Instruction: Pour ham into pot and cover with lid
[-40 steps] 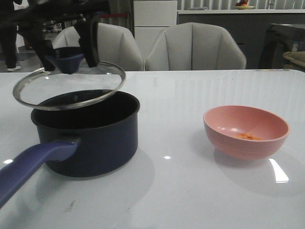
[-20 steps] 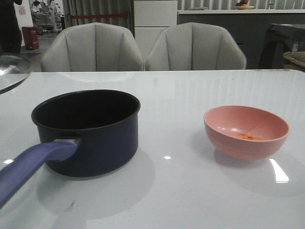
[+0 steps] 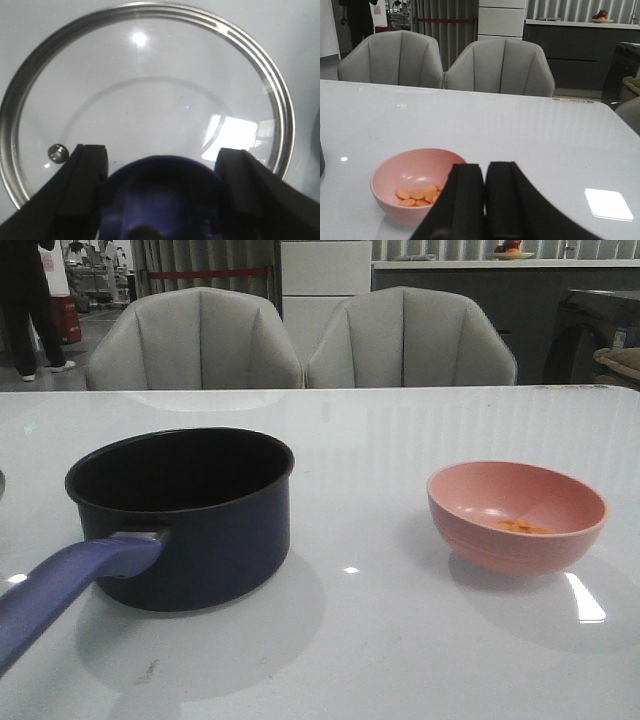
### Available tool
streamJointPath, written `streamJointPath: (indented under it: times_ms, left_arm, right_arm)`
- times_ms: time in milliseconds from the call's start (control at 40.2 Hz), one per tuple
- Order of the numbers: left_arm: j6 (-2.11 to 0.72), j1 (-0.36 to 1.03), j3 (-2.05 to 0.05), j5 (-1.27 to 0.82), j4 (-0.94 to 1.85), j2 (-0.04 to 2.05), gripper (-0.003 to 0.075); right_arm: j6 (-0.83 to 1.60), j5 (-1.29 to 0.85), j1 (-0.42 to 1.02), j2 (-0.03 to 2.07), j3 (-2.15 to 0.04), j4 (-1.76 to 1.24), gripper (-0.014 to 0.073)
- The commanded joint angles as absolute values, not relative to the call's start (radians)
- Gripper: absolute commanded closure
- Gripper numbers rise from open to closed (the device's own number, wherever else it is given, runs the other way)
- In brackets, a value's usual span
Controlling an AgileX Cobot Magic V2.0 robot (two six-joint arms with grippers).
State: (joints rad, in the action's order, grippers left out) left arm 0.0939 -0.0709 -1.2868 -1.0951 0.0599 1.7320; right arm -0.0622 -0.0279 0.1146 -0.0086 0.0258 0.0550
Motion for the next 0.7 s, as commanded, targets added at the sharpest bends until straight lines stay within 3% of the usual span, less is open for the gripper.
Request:
streamJointPath:
  times_ms: [0, 124, 398, 523, 672]
  left_arm:
    - [0.089, -0.073, -1.311, -1.070, 0.084, 1.726, 0.0603]
    - [0.068, -0.073, -1.311, -1.068, 0.096, 1.756, 0.0559]
    - [0.066, -0.073, -1.311, -1.071, 0.098, 1.804, 0.0230]
    - [0.066, -0.073, -1.311, -1.071, 0.098, 1.804, 0.0179]
    - [0.065, -0.073, -1.311, -1.093, 0.098, 1.804, 0.0176]
  right_arm:
    - [-0.051, 0.047, 0.110, -0.029, 0.036, 0.057, 0.0433]
    - [-0.051, 0.047, 0.110, -0.029, 0.036, 0.057, 0.0433]
    - [-0.051, 0.047, 0.110, -0.029, 0.036, 0.057, 0.0433]
    - [-0.051, 0.047, 0.110, -0.029, 0.036, 0.057, 0.0433]
    - [-0.051, 0.047, 0.110, -0.029, 0.036, 0.057, 0.0433]
